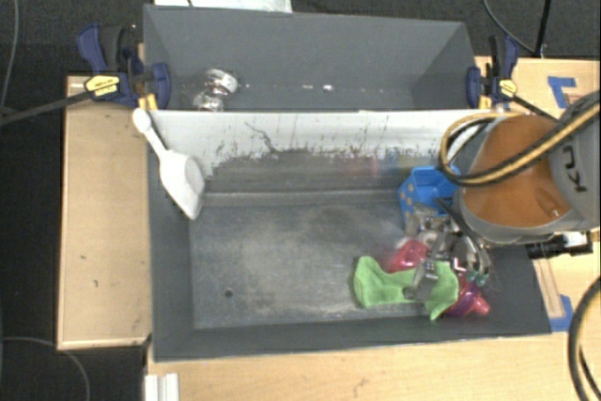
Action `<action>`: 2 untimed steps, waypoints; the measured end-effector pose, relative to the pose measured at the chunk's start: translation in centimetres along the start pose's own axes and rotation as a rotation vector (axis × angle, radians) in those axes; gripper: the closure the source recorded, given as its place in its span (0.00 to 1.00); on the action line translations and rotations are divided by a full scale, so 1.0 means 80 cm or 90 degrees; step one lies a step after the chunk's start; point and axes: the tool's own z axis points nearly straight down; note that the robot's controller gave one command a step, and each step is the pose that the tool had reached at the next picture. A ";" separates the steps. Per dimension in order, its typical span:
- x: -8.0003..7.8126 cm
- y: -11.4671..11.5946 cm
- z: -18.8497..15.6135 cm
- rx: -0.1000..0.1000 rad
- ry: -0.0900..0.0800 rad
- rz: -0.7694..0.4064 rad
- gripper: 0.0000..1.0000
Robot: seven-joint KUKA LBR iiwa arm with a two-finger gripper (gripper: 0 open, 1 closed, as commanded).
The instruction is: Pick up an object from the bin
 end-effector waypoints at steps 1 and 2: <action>-0.006 0.003 -0.013 0.006 0.004 0.018 0.00; 0.011 0.016 -0.007 0.006 0.005 0.165 0.00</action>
Offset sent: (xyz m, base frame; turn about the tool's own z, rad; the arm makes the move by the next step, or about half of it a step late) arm -0.0120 0.0166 -0.0001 0.2909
